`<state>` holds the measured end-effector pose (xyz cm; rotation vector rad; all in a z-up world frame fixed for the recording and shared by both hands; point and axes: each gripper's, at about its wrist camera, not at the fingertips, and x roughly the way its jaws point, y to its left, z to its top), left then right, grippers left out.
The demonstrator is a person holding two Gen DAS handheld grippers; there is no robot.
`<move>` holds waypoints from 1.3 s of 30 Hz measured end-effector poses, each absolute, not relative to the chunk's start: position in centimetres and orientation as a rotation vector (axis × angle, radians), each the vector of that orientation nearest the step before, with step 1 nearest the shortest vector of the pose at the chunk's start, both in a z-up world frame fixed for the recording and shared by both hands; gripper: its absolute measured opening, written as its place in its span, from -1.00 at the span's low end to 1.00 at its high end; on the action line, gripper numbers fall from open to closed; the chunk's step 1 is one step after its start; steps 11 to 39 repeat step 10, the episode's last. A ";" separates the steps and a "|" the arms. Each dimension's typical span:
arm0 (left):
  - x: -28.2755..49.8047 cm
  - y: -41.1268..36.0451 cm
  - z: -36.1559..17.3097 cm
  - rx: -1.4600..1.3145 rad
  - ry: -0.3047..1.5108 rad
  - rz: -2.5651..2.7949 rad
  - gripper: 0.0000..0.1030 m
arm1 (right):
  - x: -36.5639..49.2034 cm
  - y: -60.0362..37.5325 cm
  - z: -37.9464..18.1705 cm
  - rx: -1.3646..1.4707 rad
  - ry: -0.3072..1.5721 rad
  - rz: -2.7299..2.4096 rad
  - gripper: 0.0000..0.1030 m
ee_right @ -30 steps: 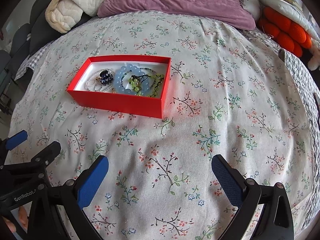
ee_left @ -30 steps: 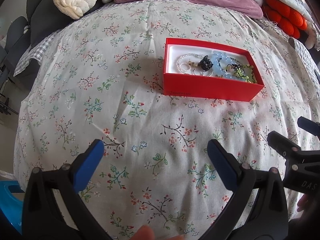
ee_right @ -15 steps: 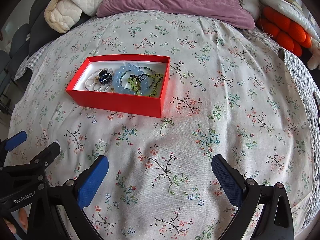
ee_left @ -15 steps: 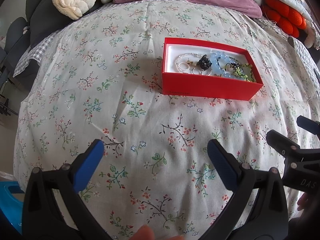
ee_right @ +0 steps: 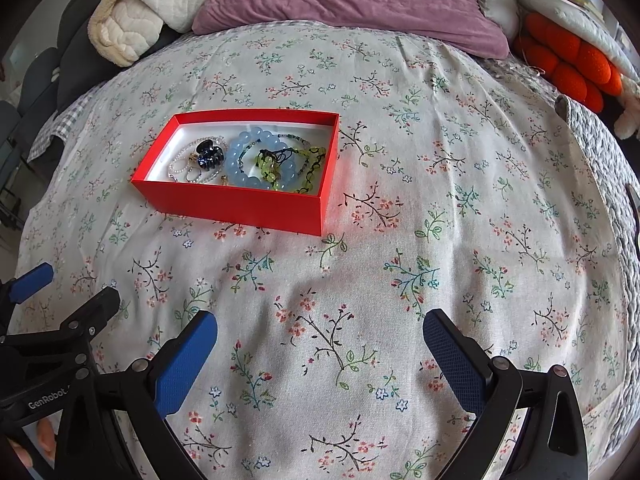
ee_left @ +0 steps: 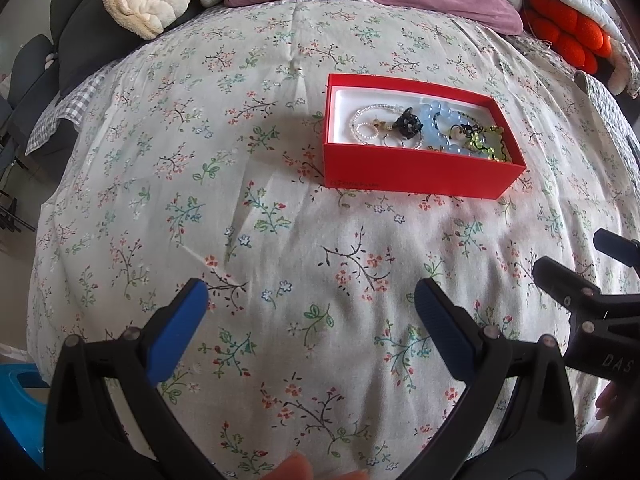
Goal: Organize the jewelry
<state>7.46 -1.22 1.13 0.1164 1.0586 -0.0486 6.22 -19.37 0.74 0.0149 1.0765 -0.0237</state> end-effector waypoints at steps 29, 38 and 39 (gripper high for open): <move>7.2 -1.6 0.7 0.095 1.063 -0.115 0.99 | 6.2 -19.4 0.6 0.011 1.077 -0.026 1.00; 7.2 -1.6 0.7 0.095 1.063 -0.115 0.99 | 6.2 -19.4 0.6 0.011 1.077 -0.026 1.00; 7.2 -1.6 0.7 0.095 1.063 -0.115 0.99 | 6.2 -19.4 0.6 0.011 1.077 -0.026 1.00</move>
